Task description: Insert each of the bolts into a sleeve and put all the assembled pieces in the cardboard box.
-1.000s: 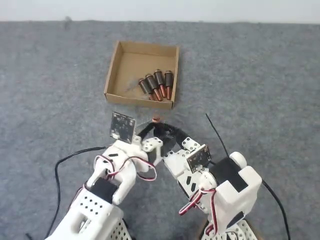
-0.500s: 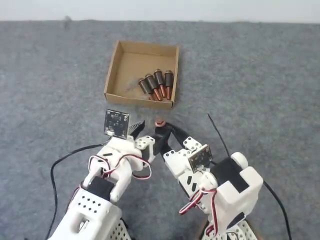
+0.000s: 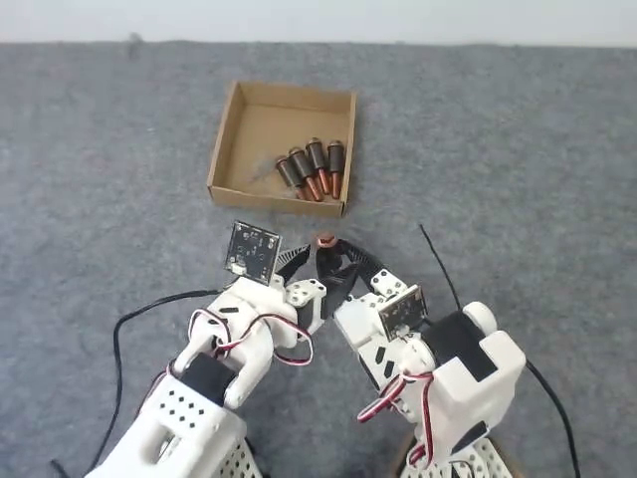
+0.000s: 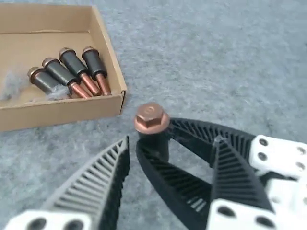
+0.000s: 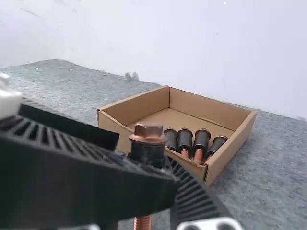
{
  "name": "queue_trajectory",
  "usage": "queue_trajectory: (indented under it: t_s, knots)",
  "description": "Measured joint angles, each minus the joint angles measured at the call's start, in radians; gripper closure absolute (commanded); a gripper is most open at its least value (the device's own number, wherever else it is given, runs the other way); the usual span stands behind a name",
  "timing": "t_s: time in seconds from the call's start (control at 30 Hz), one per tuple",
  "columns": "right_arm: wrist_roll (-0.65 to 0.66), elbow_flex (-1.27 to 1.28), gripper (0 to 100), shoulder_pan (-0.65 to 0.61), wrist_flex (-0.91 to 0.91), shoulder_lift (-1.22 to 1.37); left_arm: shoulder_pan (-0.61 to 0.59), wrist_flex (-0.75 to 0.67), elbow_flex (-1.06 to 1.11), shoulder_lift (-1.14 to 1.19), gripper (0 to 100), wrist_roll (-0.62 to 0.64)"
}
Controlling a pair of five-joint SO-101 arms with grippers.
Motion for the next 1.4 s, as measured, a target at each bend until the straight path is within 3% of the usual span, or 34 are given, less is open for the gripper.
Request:
queue_trajectory:
  t_s: [0.27, 0.53, 0.67, 0.83, 0.9, 1.13, 1.33, 1.4]
  knots:
    - [0.0, 0.0, 99.2, -0.009, 0.0, 0.0, 0.028, 0.21, -0.114, -0.06, 73, 0.034]
    - [0.0, 0.0, 99.2, -0.011, 0.0, 0.0, 0.04, 0.483, -0.138, -0.489, 73, 0.044]
    - [0.0, 0.0, 99.2, -0.011, 0.0, 0.0, -0.072, 0.491, -0.137, -0.545, 77, 0.044]
    - [0.0, 0.0, 99.2, -0.011, 0.0, 0.0, -0.256, 0.404, -0.138, -0.546, 100, 0.046]
    - [0.0, 0.0, 99.2, -0.011, 0.0, 0.0, -0.328, 0.37, -0.138, -0.548, 97, 0.046]
    - [0.0, 0.0, 99.2, -0.003, 0.0, 0.0, -0.588, 0.358, -0.138, -0.546, 99, 0.046]
    - [0.0, 0.0, 99.2, 0.008, 0.0, 0.0, -0.664, 0.522, -0.138, -0.546, 99, 0.04]
    - [0.0, 0.0, 99.2, 0.011, 0.0, 0.0, -0.671, 0.58, -0.133, -0.546, 99, -0.015]
